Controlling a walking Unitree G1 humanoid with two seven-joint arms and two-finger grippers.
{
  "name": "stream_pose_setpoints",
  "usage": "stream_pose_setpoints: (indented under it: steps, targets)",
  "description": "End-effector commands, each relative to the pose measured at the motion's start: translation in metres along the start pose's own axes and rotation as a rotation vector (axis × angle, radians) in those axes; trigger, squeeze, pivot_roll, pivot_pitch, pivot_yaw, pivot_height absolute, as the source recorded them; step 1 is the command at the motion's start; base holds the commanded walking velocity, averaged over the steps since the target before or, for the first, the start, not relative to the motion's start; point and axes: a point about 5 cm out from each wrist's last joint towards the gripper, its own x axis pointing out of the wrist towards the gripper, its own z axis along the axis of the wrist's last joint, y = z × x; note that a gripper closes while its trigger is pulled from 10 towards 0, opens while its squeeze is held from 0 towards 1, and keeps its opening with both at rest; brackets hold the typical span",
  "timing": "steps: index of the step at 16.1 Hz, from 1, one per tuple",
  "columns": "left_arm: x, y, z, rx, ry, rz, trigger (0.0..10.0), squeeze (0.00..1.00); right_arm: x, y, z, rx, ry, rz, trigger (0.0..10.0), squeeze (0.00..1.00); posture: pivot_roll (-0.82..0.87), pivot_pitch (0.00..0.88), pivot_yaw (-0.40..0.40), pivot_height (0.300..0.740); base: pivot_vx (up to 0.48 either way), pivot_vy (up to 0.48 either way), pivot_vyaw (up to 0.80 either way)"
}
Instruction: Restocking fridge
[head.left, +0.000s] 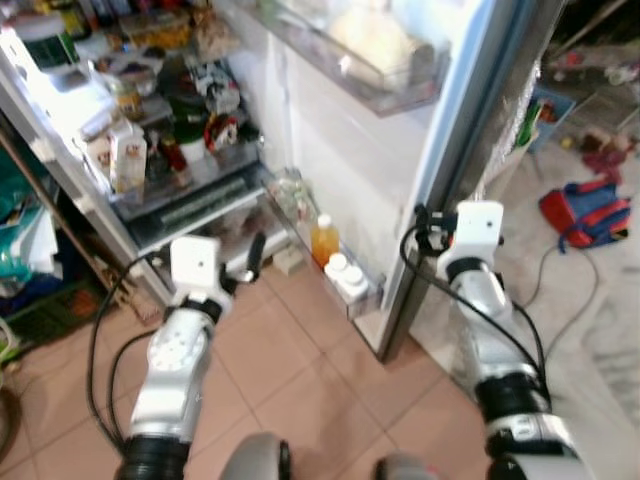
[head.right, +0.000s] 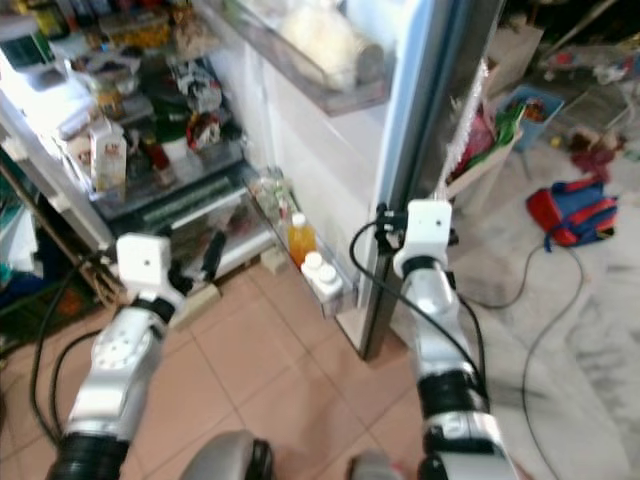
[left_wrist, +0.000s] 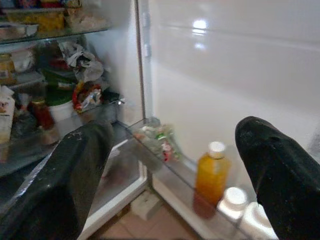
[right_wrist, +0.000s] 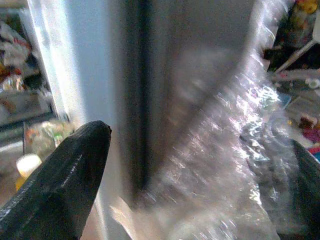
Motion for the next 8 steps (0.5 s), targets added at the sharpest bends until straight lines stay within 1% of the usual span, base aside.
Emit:
stream_pose_setpoints:
  steps: [1,3,4,5,6,7,8]
  targets:
    - [-0.003,0.001,-0.001,0.009,0.01,0.007,10.0,0.0,0.001,-0.003,-0.002,0.016,0.007,0.001,10.0,0.0,0.07,0.102,0.038,0.74,0.0,0.0,0.0]
    - [-0.006,0.0,0.001,0.011,0.007,0.014,10.0,0.0,0.006,-0.002,0.001,0.037,-0.004,0.04,10.0,0.0,0.08,0.116,0.039,0.74,0.0,0.0,0.0]
    - [-0.009,0.001,0.003,0.016,0.003,0.02,10.0,0.0,0.01,0.007,0.008,0.08,-0.026,0.144,10.0,0.0,0.08,0.124,0.037,0.74,0.0,0.0,0.0]
    - [-0.009,0.001,0.003,0.017,0.002,0.021,10.0,0.0,0.01,0.009,0.009,0.087,-0.03,0.163,10.0,0.0,0.08,0.124,0.037,0.74,0.0,0.0,0.0]
    - [-0.011,0.002,0.003,0.022,0.006,0.026,10.0,0.0,0.013,0.017,0.015,0.115,-0.049,0.225,10.0,0.0,0.08,0.126,0.038,0.74,0.0,0.0,0.0]
    - [-0.011,0.002,0.003,0.031,0.008,0.024,10.0,0.0,0.016,0.024,0.022,0.115,-0.073,0.263,10.0,0.0,0.08,0.125,0.041,0.74,0.0,0.0,0.0]
    - [-0.011,0.002,0.004,0.035,0.009,0.019,10.0,0.0,0.018,0.026,0.026,0.112,-0.084,0.272,10.0,0.0,0.08,0.126,0.041,0.74,0.0,0.0,0.0]
